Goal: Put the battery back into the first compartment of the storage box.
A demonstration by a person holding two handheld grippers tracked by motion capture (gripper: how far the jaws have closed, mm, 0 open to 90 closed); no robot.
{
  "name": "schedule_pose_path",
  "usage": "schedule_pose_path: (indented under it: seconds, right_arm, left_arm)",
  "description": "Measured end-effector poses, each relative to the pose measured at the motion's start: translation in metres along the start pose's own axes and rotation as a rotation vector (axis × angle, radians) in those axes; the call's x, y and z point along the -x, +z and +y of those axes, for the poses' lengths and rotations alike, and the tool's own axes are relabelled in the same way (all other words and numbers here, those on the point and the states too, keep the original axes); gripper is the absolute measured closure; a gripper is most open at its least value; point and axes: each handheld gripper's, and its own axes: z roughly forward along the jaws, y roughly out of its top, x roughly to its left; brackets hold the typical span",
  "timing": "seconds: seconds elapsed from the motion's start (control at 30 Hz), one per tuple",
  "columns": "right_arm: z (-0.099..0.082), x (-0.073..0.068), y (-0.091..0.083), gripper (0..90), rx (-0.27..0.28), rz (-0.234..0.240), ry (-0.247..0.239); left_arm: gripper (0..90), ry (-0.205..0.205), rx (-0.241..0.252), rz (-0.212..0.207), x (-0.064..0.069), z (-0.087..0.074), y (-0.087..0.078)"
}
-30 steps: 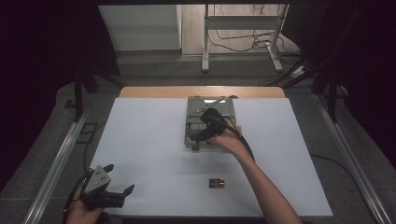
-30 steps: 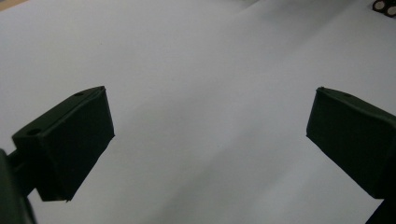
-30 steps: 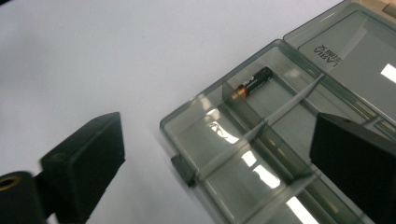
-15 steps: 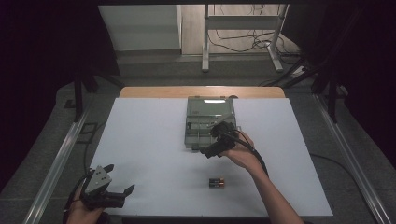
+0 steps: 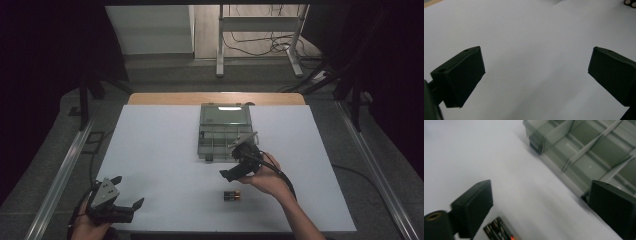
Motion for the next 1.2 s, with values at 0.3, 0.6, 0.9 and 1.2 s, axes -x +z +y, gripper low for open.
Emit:
schedule_pose_path:
  seconds: [0.3,0.6,0.9,1.2]
  right_arm:
    - [-0.017,-0.017,-0.006,30.7,-0.056,0.015,-0.079]
    - [-0.028,-0.026,0.004,52.5,-0.161,0.054,-0.135]
    - [-0.031,-0.032,0.015,65.6,-0.214,0.076,-0.174]
    - [-0.032,-0.029,0.023,70.4,-0.238,0.086,-0.168]
  left_arm:
    - [1.5,0.001,-0.002,0.000,0.000,0.000,0.000]
    - [1.5,0.001,-0.002,-0.001,0.000,0.000,0.000]
    - [1.5,0.003,-0.003,-0.002,0.000,0.000,0.000]
    - [1.5,0.011,-0.008,-0.001,0.001,0.000,0.001]
